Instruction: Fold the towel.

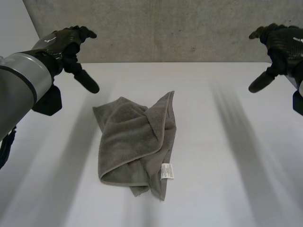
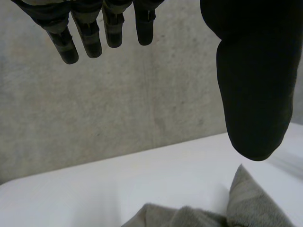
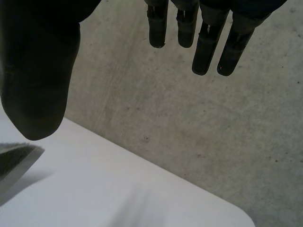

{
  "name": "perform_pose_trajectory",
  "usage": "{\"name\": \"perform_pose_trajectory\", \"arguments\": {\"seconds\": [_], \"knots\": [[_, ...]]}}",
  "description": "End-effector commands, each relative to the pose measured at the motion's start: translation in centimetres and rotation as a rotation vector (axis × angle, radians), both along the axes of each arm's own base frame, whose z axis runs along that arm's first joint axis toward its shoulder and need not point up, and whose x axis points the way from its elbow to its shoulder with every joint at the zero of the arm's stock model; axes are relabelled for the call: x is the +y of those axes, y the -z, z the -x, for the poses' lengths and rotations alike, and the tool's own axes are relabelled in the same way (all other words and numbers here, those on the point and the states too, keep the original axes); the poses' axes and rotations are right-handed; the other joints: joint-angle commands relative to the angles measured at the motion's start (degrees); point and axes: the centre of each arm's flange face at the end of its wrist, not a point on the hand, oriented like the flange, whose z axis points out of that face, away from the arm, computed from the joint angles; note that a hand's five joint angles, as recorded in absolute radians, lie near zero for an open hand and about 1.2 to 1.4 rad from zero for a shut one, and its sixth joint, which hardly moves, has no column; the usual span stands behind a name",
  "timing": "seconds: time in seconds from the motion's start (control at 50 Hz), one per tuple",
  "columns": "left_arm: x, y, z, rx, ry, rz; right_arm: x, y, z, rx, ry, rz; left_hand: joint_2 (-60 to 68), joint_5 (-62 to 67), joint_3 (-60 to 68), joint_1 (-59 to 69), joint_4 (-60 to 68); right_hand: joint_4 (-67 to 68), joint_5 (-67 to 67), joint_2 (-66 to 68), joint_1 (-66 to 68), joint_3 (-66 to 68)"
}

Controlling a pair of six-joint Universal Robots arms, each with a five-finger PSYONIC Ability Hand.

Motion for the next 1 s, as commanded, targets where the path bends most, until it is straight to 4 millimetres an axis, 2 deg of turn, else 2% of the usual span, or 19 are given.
{"name": "perform_pose_trajectory", "arguments": {"seconds": [0.02, 0.4, 0.5, 0.54, 0.62, 0.66, 0.68, 0.7, 0.72, 0.74, 0.76, 0.78, 0.8, 0.84, 0.86, 0.88, 0.9, 0.96, 1.0], "knots": [[0.5, 0.4, -0.5, -0.039, -0.021, -0.048, -0.6, -1.3, -0.2, 0.005, 0.0, 0.021, 0.5, -1.6, 0.5, 0.0, 0.6, -5.3, -3.8, -4.6, -3.0, -9.5], [1.7, -1.2, -1.2, -0.018, -0.027, -0.004, -0.5, -0.8, -0.4, 0.015, -0.017, 0.009, 0.5, -1.6, 0.5, 0.0, 0.6, -5.3, -3.8, -4.6, -3.0, -9.5], [1.9, -0.9, -1.3, -0.018, -0.026, -0.012, -0.8, 0.0, -0.6, 0.028, -0.034, -0.016, 0.5, -1.6, 0.5, 0.0, 0.6, -5.3, -3.8, -4.6, -3.0, -9.5], [2.1, -0.7, -1.4, -0.022, -0.026, -0.021, -0.9, 1.2, -1.3, 0.074, -0.097, -0.043, 0.5, -1.6, 0.5, 0.0, 0.6, -5.3, -3.8, -4.6, -3.0, -9.5], [2.0, 1.0, -2.1, -0.042, -0.047, -0.06, -0.7, 3.0, -2.7, 0.168, -0.217, -0.059, 0.5, -1.6, 0.5, 0.0, 0.6, -5.3, -3.8, -4.6, -3.0, -9.5], [0.7, 3.0, -3.8, -0.052, -0.113, -0.096, -0.6, 3.9, -3.6, 0.225, -0.279, -0.054, 0.6, -1.4, 0.7, 0.1, 0.7, -5.3, -3.8, -4.6, -3.0, -9.5], [0.6, 3.1, -3.8, -0.052, -0.113, -0.096, -0.3, 4.9, -4.6, 0.283, -0.348, -0.043, 0.6, -1.4, 0.7, 0.1, 0.7, -5.3, -3.8, -4.6, -3.0, -9.5], [0.1, 4.2, -4.7, -0.058, -0.14, -0.12, 0.2, 5.7, -5.7, 0.342, -0.416, -0.02, 0.8, -1.2, 0.8, 0.3, 0.9, -5.3, -3.8, -4.6, -3.0, -9.5], [-0.1, 5.4, -5.4, -0.067, -0.164, -0.148, 0.2, 5.7, -5.7, 0.342, -0.417, -0.019, 0.8, -1.2, 0.8, 0.3, 0.9, -5.3, -3.8, -4.6, -3.0, -9.5], [-0.1, 5.4, -5.4, -0.067, -0.165, -0.148, 0.7, 6.6, -6.8, 0.397, -0.477, 0.002, 0.8, -1.2, 0.8, 0.3, 0.9, -5.3, -3.8, -4.6, -3.0, -9.5], [-0.1, 6.6, -5.8, -0.075, -0.175, -0.175, 1.1, 7.6, -7.8, 0.444, -0.528, 0.02, 0.8, -1.2, 0.8, 0.3, 0.9, -5.3, -3.8, -4.6, -3.0, -9.5], [-0.1, 7.8, -6.2, -0.084, -0.188, -0.203, 1.1, 7.6, -7.8, 0.445, -0.529, 0.02, 0.8, -1.2, 0.8, 0.3, 0.9, -5.3, -3.8, -4.6, -3.0, -9.5], [-0.1, 7.8, -6.2, -0.084, -0.189, -0.203, 1.3, 8.5, -8.7, 0.493, -0.565, 0.043, 0.8, -1.2, 0.8, 0.3, 0.9, -5.3, -3.8, -4.6, -3.0, -9.5], [0.3, 10.4, -6.4, -0.101, -0.191, -0.254, 1.4, 9.4, -9.8, 0.53, -0.6, 0.074, 1.1, -0.9, 1.2, 0.6, 1.2, -5.3, -3.8, -4.6, -3.0, -9.5], [0.4, 10.4, -6.4, -0.102, -0.191, -0.254, 1.9, 10.2, -10.9, 0.554, -0.638, 0.104, 1.2, -0.9, 1.2, 0.6, 1.2, -4.1, -2.6, -3.4, -1.7, -8.3], [0.5, 11.9, -6.4, -0.113, -0.189, -0.285, 2.3, 11.0, -12.0, 0.573, -0.669, 0.137, 1.7, -0.4, 1.7, 1.1, 1.7, -1.4, 0.1, -0.7, 1.0, -5.6], [0.8, 13.4, -6.4, -0.125, -0.187, -0.32, 2.3, 11.0, -12.0, 0.573, -0.669, 0.137, 1.8, -0.2, 1.8, 1.3, 1.9, -1.4, 0.1, -0.7, 1.0, -5.6], [1.0, 14.5, -6.4, -0.135, -0.183, -0.345, 2.7, 12.5, -13.7, 0.595, -0.709, 0.203, 2.0, 0.0, 2.0, 1.5, 2.1, 4.8, 6.3, 5.5, 7.2, 0.6], [1.7, 16.3, -6.2, -0.152, -0.172, -0.387, 2.4, 13.6, -14.6, 0.605, -0.714, 0.248, 2.8, 0.8, 2.8, 2.3, 2.9, 6.2, 7.7, 6.9, 8.5, 2.0]]}}
